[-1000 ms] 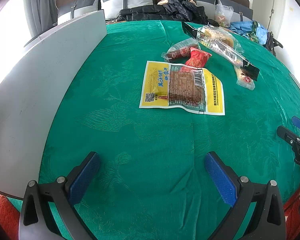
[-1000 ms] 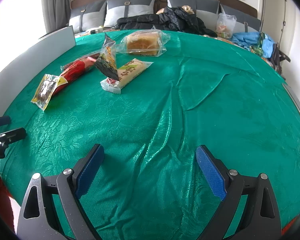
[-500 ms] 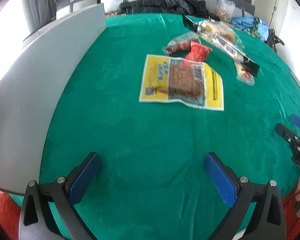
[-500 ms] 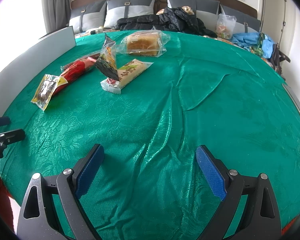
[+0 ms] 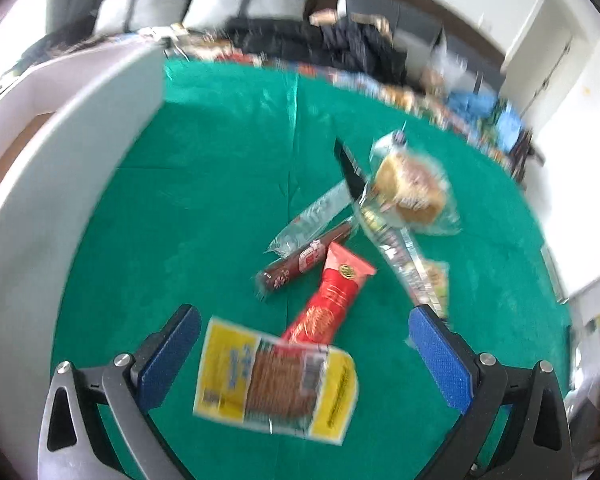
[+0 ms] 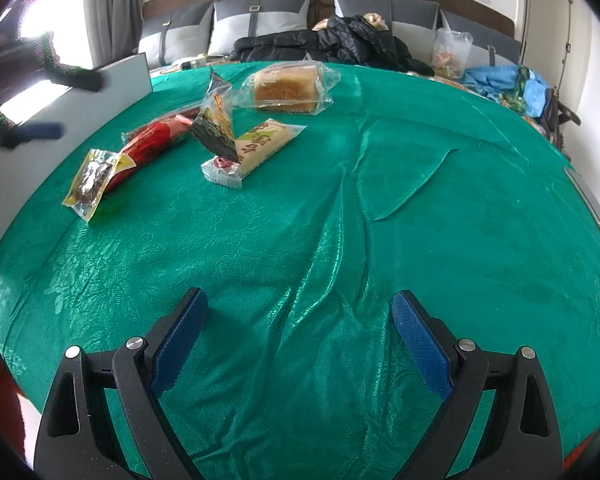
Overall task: Organize snacks
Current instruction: 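Grasp the yellow dried-meat packet with the left tool and lift it, then grasp the long stick snack with the right tool while the left tool holds the yellow packet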
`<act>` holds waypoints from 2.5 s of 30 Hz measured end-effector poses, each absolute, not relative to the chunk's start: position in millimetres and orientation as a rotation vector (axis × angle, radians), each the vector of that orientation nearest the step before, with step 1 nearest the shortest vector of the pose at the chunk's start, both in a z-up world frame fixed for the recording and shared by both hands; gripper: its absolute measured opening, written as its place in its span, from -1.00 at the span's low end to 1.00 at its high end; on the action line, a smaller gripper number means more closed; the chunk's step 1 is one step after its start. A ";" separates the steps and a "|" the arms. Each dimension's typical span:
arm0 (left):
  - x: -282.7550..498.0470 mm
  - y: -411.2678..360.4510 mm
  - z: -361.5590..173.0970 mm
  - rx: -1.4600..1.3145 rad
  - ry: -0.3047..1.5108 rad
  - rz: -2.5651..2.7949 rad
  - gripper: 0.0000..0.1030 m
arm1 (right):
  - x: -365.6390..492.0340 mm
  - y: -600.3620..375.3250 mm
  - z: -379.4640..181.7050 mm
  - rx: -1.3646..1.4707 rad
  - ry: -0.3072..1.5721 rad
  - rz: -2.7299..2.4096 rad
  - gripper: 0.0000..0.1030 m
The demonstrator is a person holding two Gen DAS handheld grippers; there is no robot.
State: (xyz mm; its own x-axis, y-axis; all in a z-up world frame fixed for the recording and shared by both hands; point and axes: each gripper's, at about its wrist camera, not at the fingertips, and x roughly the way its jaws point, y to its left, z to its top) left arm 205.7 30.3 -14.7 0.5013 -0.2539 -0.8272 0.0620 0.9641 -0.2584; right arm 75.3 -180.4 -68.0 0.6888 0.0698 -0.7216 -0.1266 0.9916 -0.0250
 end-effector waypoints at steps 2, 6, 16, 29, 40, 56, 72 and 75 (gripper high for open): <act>209.4 21.7 -25.1 -0.145 1.065 -0.202 0.97 | 75.5 -180.5 -68.1 -0.075 0.803 0.110 0.85; 183.1 0.5 -45.5 0.071 1.123 -0.295 0.97 | 75.9 -180.6 -68.3 -0.075 0.803 0.111 0.85; 122.9 64.4 -46.1 0.007 1.213 -0.356 0.97 | 77.9 -178.5 -67.8 -0.074 0.806 0.113 0.87; 171.6 22.9 -64.5 -0.540 1.142 -0.412 0.99 | 81.2 -177.2 -67.7 -0.074 0.794 0.114 0.87; 224.4 75.5 -50.4 -0.490 1.134 -0.184 0.99 | 82.5 -177.0 -67.9 -0.073 0.794 0.115 0.87; 215.3 48.9 -71.0 0.012 1.132 0.012 -0.21 | 82.5 -176.6 -68.1 -0.072 0.791 0.116 0.88; 122.7 89.3 -57.0 -0.091 0.986 -0.129 -0.80 | 84.7 -176.2 -68.4 -0.071 0.787 0.120 0.88; 113.4 97.0 -53.2 -0.116 0.971 -0.143 -0.80 | 87.9 -176.9 -65.5 -0.071 0.822 0.130 0.86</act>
